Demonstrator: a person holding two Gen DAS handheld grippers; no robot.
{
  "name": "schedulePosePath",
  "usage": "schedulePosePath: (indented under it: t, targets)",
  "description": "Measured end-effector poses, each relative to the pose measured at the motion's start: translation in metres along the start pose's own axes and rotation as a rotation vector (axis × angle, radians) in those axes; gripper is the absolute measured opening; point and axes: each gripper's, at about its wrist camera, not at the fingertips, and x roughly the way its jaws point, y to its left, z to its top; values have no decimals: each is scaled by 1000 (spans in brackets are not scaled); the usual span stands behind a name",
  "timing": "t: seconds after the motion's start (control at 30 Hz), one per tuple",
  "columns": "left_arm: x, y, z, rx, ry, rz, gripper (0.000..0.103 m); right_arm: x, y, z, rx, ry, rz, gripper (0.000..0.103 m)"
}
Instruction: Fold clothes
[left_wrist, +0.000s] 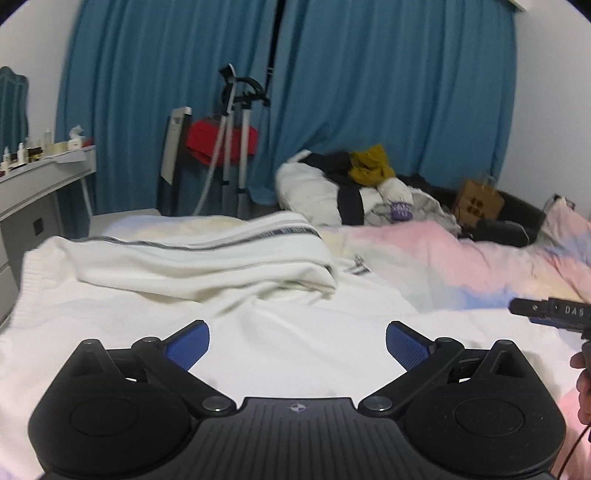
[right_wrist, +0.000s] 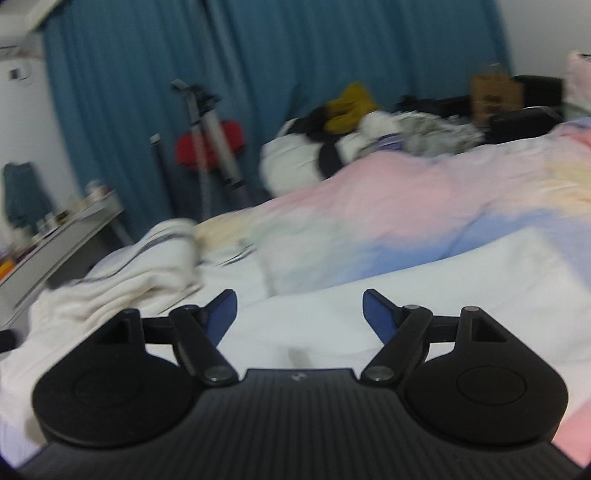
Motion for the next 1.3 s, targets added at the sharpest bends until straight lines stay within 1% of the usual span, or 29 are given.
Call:
schedulePosePath:
  t: [0.07,0.17,0.23,0.3,0.33,0.43,0.57,0.6,0.63,0.67,0.7,0.73,0.77,0.8,0.83,1.0,1.1,1.2,1.3]
  targets:
    - [13,-2,-10,12,6,-2,103,9,5,-2,15,24,48,77]
    - [37,2,-22,31,33,-14,103,31,8,0,74,68,108,77]
    - [50,3,-29,63,29,-7,103,54,13,5,93,101,133,77]
    - [64,6,-33,78,41,-15,103,80,20,11,74,115,136,76]
    - [71,7,-35,85,46,-19,103,93,23,14,64,123,133,76]
    - [82,15,-37,57,56,-37,103,138,28,21,49,156,101,75]
    - [97,25,-40,19,69,-61,103,196,29,21,-9,228,35,72]
    - [101,27,-40,9,73,-67,103,208,30,20,-30,249,15,63]
    - [105,30,-41,0,76,-73,103,219,31,18,-51,268,-3,58]
    - [109,32,-42,-10,79,-79,103,224,32,16,-60,273,-1,52]
    - [113,35,-42,-19,82,-85,103,224,36,16,-78,272,8,38]
    - [116,37,-43,-29,86,-91,103,223,40,16,-95,271,16,30]
    - [120,39,-43,-38,89,-97,103,223,44,16,-114,269,23,17]
    - [120,39,-43,-42,90,-96,103,219,51,15,-156,262,15,13]
    - [119,39,-42,-45,91,-96,103,215,55,17,-192,253,10,12]
    - [106,38,-41,-43,65,-84,103,183,53,48,-152,158,8,10]
    - [102,34,-41,-27,53,-85,103,163,54,72,-195,98,-28,10]
    - [100,31,-41,-7,48,-79,103,148,46,100,-215,50,-85,10]
    - [100,30,-42,-1,46,-90,103,139,31,128,-249,12,-198,10]
